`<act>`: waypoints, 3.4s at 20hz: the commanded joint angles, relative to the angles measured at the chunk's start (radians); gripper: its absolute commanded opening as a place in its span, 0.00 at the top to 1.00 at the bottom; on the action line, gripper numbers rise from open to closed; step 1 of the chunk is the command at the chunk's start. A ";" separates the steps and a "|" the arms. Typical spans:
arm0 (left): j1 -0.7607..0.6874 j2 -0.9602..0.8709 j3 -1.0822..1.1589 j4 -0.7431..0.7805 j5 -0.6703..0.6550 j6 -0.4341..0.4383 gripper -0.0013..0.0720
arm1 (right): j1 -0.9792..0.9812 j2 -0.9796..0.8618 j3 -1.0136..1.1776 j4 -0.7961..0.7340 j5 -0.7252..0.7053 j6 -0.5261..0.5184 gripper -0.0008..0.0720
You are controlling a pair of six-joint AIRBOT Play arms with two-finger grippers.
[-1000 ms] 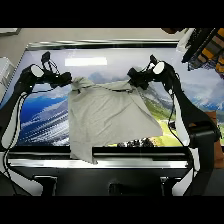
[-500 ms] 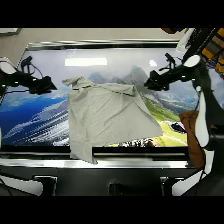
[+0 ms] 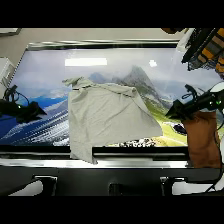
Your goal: Fold the clothes and pants, and hang the long-sleeved shirts on hangers.
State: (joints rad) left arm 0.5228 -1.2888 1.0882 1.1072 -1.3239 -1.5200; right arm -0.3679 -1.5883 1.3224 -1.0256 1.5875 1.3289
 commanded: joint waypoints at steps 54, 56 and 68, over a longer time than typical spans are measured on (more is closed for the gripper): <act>-0.194 0.413 0.934 0.332 -0.228 -0.247 0.95 | 0.258 0.890 0.575 -0.176 -0.462 0.256 0.95; -0.194 0.430 0.934 0.381 -0.228 -0.261 0.95 | 0.258 0.896 0.575 -0.184 -0.492 0.277 0.95; -0.283 -0.207 0.809 0.280 -0.038 -0.135 0.95 | 0.261 0.106 0.574 -0.127 -0.320 0.299 0.95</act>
State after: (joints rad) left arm 0.2848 -1.3033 1.9221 1.3811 -1.4414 -1.6760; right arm -0.1078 -1.2659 1.8954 -1.1961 1.2209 1.6398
